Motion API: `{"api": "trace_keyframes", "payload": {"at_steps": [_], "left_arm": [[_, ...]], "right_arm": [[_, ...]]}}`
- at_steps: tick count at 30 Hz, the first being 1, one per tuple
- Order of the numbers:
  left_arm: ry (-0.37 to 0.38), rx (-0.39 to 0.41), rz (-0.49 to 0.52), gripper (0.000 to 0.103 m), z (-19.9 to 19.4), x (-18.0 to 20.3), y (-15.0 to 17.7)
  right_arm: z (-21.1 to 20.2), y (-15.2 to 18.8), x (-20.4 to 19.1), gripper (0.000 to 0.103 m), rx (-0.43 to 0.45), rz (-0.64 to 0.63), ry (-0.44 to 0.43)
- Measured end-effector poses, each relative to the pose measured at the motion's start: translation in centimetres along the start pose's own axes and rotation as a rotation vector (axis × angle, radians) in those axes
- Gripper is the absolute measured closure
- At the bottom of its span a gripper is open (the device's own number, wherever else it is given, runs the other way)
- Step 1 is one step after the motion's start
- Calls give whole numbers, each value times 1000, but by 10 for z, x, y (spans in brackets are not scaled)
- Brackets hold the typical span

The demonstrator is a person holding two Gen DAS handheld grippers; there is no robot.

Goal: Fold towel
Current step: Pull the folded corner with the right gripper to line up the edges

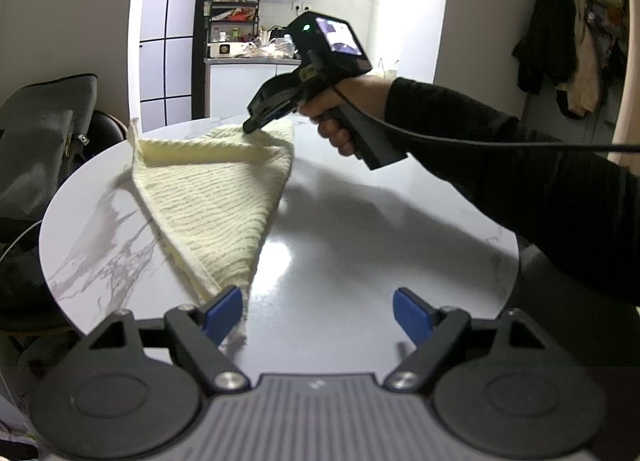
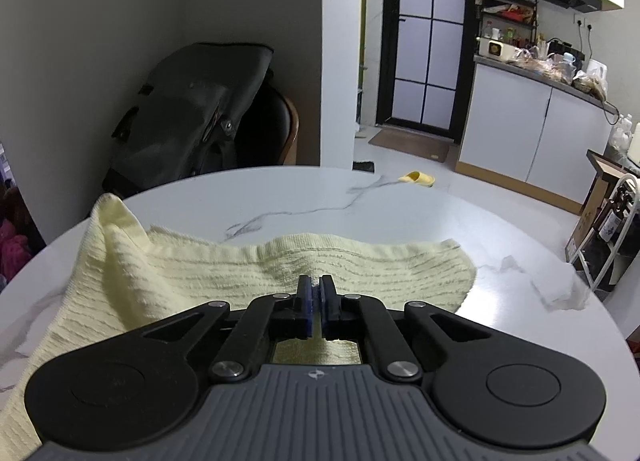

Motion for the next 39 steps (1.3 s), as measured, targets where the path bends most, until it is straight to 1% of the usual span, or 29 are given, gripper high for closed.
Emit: {"api": "trace_keyframes", "payload": {"at_steps": [4,9,22,33,37,39], "left_arm": [[-8,-2,4,18,0,0,0],[-21,-8,14,18,2,1,0],[-54,-28,24,17,6,0,-1],[-69,-42,22,17,7,1,-2],[-53,-34,-3,19,5,-2,-9],[-61,-20,16,19,3,-1,-15]], "right_arm": [[-9,-1,8,99,14,12,3],[-22,-9,23,99,51,78,-21],[-21,3,51,99,11,89,31],[-46,11,71,99,24,102,44],[-38,27,76,98,-39,98,48],[-35,34,79,98,-65,95,56]]}}
Point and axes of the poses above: each gripper's, at about its wrist camera, not at the fingertips, and z roughly the way its jaws point, x to its right, y to its underside, the point moved 9 cm from there along z, roughly the way its jaws point, and after that the axes turned 10 degrees about y, right-handed, at the moved point
